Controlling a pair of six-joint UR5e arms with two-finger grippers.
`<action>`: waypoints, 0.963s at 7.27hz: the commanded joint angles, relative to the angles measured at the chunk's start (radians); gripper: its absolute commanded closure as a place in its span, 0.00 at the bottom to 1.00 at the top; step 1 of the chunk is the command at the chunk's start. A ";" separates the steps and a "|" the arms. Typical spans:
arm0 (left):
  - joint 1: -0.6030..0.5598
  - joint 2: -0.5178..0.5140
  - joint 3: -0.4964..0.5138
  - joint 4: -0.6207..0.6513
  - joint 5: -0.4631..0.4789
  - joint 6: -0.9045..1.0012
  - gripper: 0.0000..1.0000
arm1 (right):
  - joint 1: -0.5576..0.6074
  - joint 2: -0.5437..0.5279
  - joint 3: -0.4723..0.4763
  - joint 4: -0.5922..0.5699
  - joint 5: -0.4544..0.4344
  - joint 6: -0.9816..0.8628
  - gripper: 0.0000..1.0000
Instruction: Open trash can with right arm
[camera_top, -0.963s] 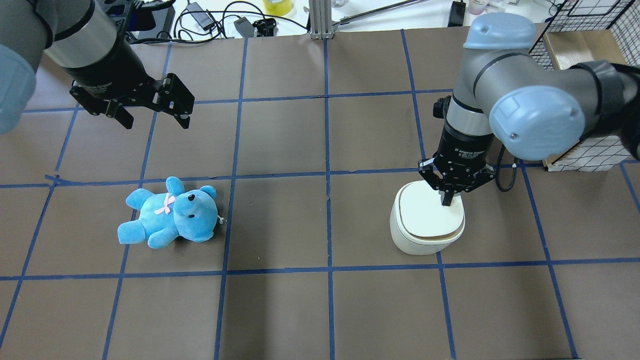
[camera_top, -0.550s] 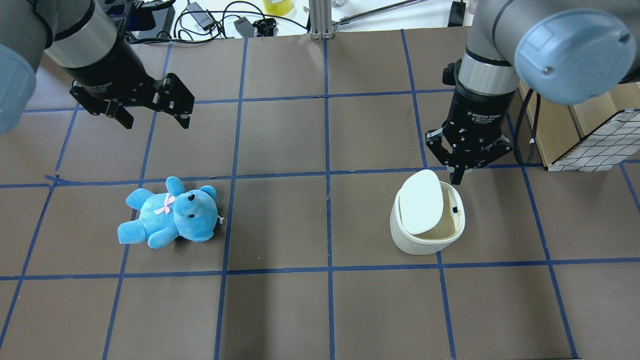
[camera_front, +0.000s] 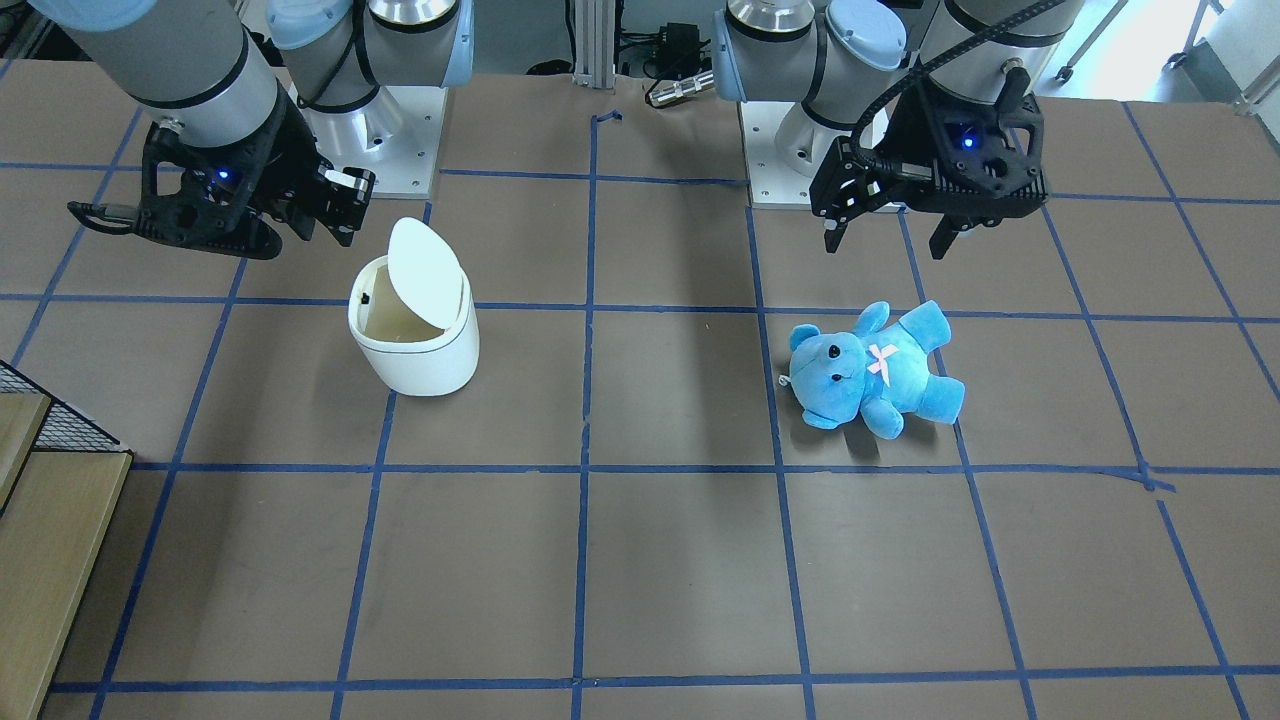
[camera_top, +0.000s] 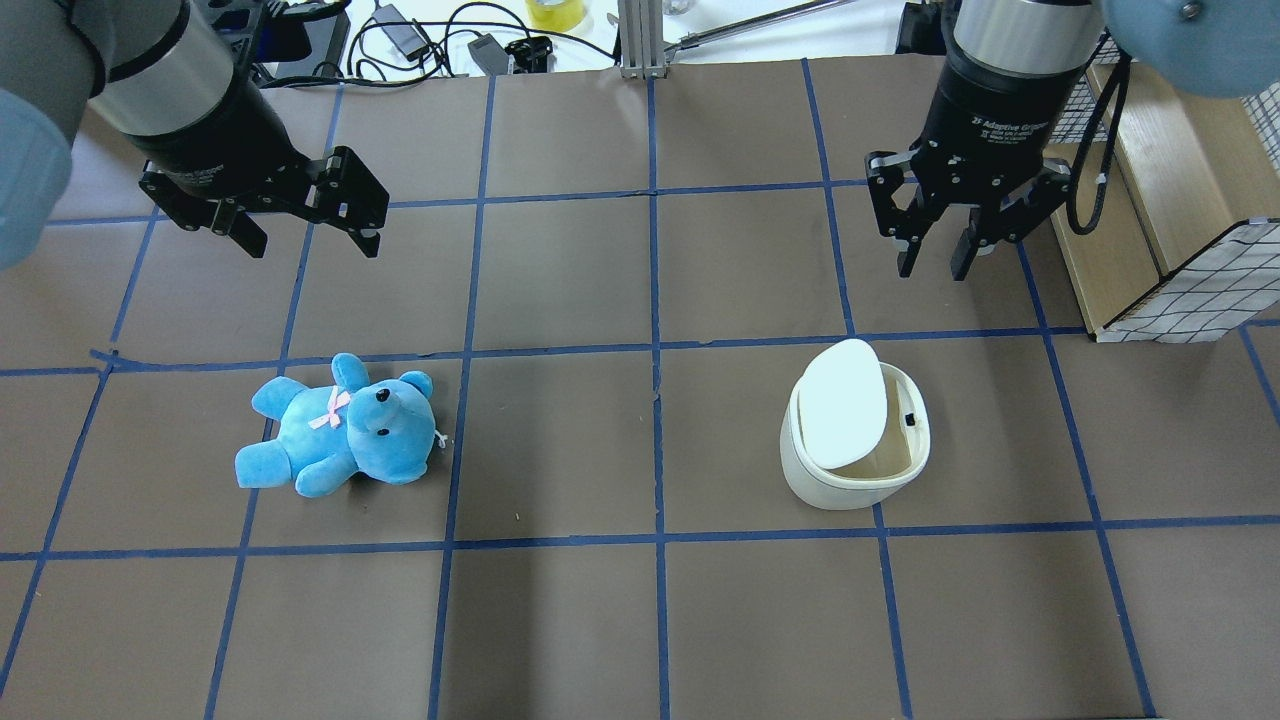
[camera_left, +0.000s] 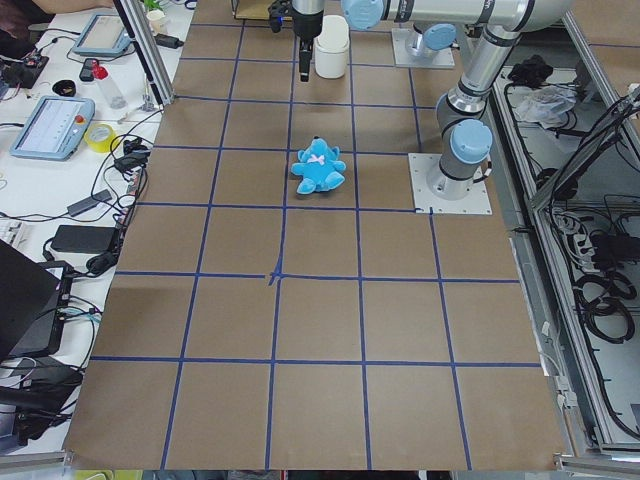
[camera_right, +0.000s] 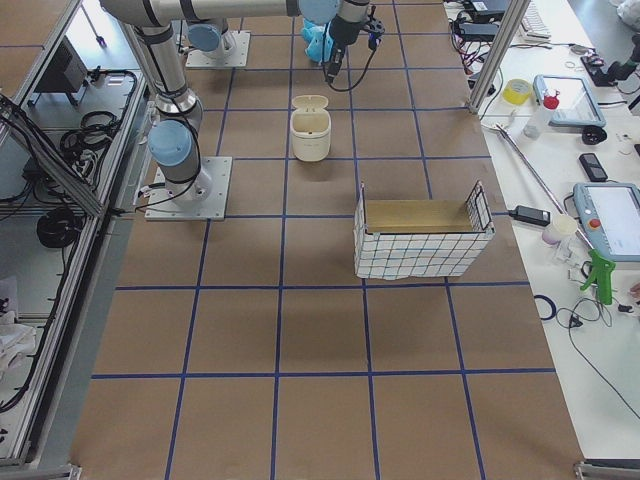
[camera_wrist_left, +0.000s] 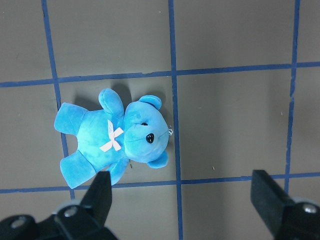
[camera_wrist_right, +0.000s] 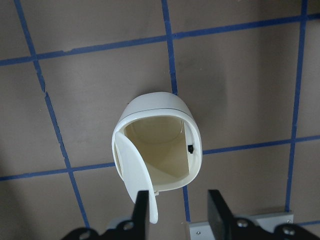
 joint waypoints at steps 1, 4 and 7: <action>0.000 0.000 0.000 0.000 0.000 0.000 0.00 | -0.002 0.002 -0.001 -0.189 -0.025 -0.056 0.00; 0.000 0.000 0.000 0.000 0.000 0.000 0.00 | -0.003 0.005 0.016 -0.264 -0.018 -0.056 0.00; 0.000 0.000 0.000 0.000 0.000 0.000 0.00 | -0.005 0.000 0.012 -0.126 0.004 -0.054 0.00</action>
